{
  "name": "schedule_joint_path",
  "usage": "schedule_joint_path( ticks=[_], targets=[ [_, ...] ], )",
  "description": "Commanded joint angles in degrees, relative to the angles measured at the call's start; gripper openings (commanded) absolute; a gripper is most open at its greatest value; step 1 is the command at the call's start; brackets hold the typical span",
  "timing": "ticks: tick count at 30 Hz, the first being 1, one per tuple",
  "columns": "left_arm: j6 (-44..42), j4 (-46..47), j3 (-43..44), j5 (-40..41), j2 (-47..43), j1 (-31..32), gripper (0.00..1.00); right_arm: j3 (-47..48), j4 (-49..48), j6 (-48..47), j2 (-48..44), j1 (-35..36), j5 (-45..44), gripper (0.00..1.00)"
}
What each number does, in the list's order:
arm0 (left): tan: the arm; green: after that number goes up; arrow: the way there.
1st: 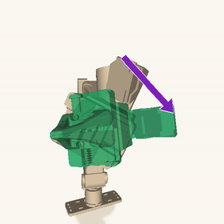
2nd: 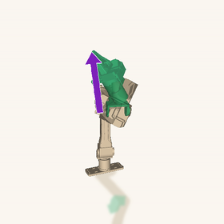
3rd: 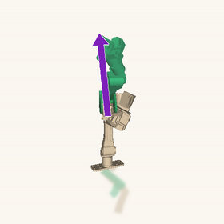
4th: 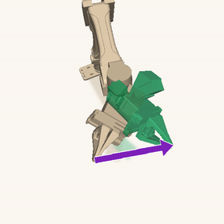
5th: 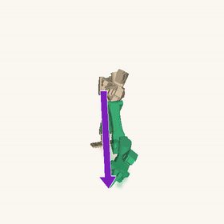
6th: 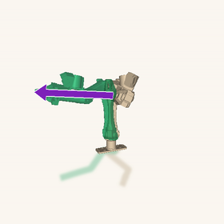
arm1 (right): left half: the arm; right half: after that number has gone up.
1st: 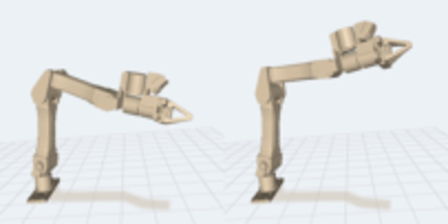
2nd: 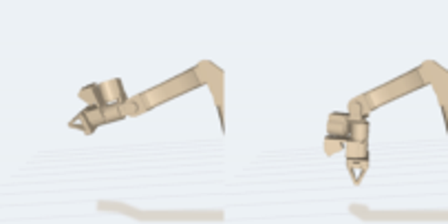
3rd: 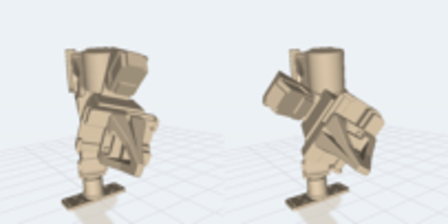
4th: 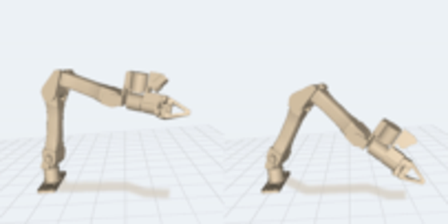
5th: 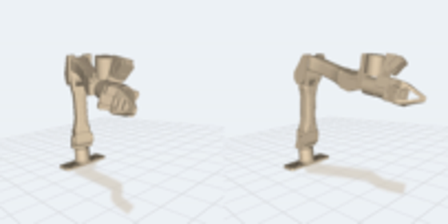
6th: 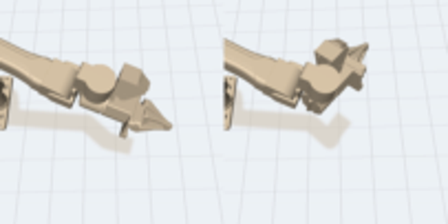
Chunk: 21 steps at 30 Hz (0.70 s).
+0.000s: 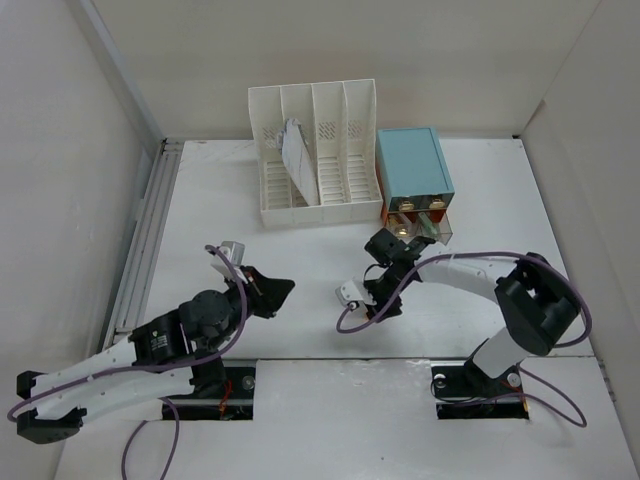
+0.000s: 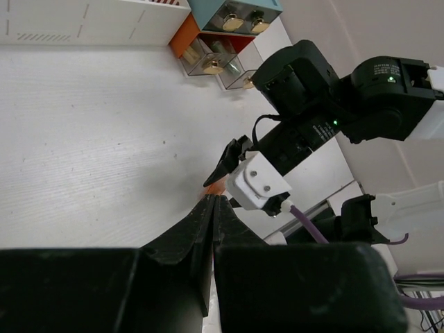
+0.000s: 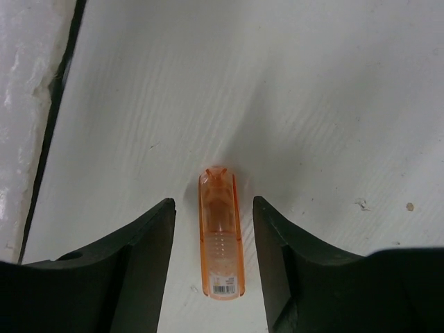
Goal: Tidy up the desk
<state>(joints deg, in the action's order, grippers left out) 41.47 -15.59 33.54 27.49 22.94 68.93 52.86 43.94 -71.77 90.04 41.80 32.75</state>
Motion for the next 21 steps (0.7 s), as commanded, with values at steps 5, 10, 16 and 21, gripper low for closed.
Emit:
schedule_joint_path(
  ticks=[5, 10, 16, 21],
  targets=[
    [0.63, -0.75, 1.35, 0.64, -1.93, 0.07, 0.0, -3.37, -10.98, 11.64, -1.27, 2.32, -5.76, 0.5],
    [0.63, -1.28, 1.35, 1.17, -2.46, 0.07, 0.0, -5.66, -13.7, 14.19, -3.03, 3.99, -10.94, 0.46],
    [0.63, -1.28, 1.88, 1.17, -2.46, 0.07, 0.0, -7.77, -17.22, 16.39, -4.87, 5.66, -16.49, 0.29],
    [0.63, -1.28, 1.88, 1.17, -2.46, 0.07, 0.0, -6.55, -18.37, 18.41, -6.1, 5.66, -17.28, 0.22]
  ],
)
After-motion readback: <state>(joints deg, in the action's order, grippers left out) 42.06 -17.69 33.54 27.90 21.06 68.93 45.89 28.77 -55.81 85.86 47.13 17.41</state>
